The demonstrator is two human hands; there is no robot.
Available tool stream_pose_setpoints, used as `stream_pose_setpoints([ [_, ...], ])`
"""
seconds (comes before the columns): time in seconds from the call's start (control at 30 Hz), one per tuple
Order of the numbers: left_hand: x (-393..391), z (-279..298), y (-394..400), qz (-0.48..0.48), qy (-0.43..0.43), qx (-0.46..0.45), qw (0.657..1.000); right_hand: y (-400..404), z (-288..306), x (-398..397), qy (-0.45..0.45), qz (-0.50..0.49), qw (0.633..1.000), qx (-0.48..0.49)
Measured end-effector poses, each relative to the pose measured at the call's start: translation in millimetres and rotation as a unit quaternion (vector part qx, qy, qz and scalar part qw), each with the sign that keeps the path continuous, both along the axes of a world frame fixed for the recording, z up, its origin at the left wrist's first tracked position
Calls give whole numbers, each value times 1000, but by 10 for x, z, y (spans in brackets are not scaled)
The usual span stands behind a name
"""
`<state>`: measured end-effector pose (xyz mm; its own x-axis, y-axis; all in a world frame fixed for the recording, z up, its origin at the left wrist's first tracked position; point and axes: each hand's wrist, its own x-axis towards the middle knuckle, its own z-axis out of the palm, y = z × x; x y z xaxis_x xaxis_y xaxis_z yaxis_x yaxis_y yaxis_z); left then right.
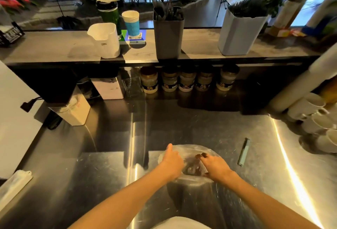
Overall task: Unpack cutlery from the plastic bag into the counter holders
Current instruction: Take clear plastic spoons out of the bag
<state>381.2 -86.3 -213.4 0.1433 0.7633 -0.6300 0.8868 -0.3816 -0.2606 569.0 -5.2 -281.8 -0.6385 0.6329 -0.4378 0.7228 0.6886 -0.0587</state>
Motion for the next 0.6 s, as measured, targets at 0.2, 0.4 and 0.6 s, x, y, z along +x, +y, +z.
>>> stream_pose_setpoints([
  [0.2,103,197,146,1,66,-27,997,146,-49,14,-5,-29,1000,-7],
  [0.4,103,309,244,3,33,16,999,293,-83,19,-28,5,1000,-7],
  [0.6,209,222,165,10,63,16,998,326,-202,145,-2,8,1000,23],
])
